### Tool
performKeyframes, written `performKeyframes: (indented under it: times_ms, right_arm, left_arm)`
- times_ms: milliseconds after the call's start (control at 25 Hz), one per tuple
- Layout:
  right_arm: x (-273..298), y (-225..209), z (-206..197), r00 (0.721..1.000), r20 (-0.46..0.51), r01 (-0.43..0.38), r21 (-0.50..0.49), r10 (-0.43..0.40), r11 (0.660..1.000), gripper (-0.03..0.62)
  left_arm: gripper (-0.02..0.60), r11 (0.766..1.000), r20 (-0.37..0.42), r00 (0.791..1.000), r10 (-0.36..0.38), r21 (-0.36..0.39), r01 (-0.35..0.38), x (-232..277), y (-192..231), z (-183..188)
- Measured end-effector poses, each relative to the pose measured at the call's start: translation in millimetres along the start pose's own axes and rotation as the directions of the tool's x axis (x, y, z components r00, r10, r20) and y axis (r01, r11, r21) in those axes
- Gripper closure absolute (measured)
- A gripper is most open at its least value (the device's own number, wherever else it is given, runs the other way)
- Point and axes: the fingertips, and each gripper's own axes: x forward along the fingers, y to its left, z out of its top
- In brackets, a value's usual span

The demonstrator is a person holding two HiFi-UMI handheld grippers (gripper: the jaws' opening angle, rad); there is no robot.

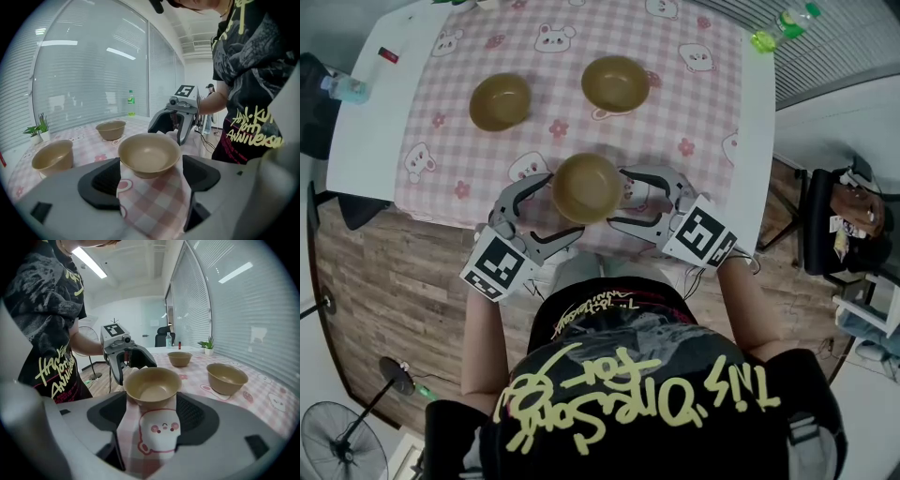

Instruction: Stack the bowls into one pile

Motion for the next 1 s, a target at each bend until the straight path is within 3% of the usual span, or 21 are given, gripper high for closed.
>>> performKeyframes:
  times_ms: [600, 1000]
  right_arm:
    - [-2, -4, 6, 0.995, 0.096, -0.021, 0.033, 0.018, 0.999, 0.279]
    - [-26, -7, 43, 0.982, 0.181, -0.057, -0.016, 0.059, 0.998, 0.279]
  left_arm:
    - [0.175, 0.995, 0.070, 0.996, 0.060, -0.089, -0.054, -1, 4, 9]
    - [0.170, 0.984, 0.150, 0.978, 0.142, -0.126, -0.124, -19, 3, 46]
